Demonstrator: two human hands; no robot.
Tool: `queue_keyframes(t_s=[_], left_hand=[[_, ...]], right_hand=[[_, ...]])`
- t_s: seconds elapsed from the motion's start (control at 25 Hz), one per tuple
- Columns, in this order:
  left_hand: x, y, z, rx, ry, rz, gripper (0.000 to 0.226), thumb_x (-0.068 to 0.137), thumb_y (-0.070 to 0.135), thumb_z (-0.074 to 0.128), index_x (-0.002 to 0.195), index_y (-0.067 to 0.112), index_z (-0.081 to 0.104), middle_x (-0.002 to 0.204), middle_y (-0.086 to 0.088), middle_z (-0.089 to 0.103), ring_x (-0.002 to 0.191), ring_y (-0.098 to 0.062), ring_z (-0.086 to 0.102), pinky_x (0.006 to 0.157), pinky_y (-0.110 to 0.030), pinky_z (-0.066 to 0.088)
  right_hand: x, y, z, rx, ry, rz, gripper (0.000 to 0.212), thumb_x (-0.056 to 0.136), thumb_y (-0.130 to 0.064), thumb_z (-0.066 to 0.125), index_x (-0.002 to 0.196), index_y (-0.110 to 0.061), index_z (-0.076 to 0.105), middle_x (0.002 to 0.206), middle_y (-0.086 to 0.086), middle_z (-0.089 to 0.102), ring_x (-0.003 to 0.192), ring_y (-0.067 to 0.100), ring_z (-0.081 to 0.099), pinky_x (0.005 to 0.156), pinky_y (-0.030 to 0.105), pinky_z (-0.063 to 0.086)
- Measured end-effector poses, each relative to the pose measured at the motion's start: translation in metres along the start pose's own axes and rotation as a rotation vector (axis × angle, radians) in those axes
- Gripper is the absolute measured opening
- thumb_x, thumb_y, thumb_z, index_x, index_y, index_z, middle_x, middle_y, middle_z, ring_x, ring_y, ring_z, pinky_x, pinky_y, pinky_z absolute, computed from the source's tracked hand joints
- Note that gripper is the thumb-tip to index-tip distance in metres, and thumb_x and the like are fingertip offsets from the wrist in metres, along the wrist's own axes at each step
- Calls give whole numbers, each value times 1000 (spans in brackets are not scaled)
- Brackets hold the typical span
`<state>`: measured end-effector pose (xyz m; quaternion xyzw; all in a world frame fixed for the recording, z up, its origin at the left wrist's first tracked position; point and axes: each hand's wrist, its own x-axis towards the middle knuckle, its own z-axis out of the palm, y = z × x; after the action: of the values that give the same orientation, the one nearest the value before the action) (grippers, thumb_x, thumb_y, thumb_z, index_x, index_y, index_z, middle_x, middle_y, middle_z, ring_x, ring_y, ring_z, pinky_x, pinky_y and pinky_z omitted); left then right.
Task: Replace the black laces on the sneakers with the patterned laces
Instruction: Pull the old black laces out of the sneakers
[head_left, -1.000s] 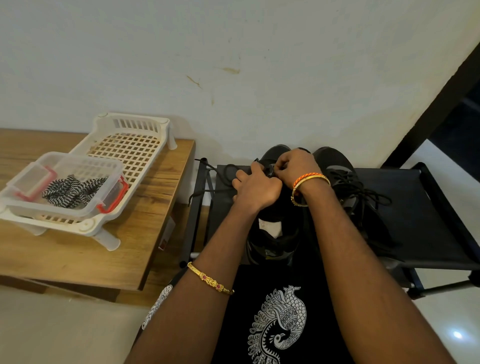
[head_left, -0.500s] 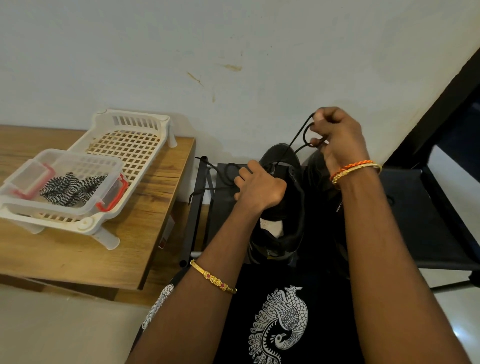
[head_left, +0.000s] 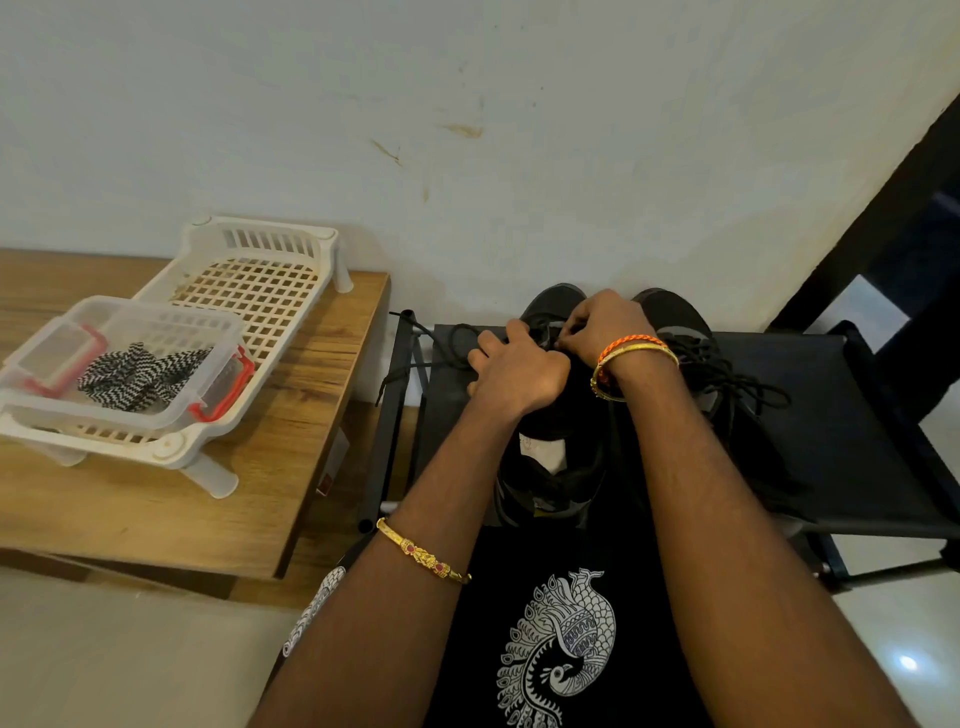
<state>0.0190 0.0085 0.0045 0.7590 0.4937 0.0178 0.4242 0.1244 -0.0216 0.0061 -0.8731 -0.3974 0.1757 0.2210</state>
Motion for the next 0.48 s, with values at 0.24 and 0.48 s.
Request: queue_keyframes(t_s=[0.24, 0.48], left_hand=[[-2, 1, 1, 13, 13, -14, 59, 89, 22, 42, 142, 9, 21, 148, -15, 17, 137, -34, 15, 107, -47, 25], [0, 2, 2, 26, 10, -25, 59, 88, 21, 43, 141, 8, 21, 147, -15, 17, 136, -35, 16, 107, -47, 25]], right_hand=[[-6, 0, -12, 284, 90, -48, 8, 83, -13, 68, 84, -7, 74, 87, 3, 69, 72, 5, 55, 61, 12, 39], [-7, -3, -41, 980, 303, -66, 23, 85, -5, 60, 68, -21, 59, 76, -4, 61, 71, 6, 56, 59, 17, 42]])
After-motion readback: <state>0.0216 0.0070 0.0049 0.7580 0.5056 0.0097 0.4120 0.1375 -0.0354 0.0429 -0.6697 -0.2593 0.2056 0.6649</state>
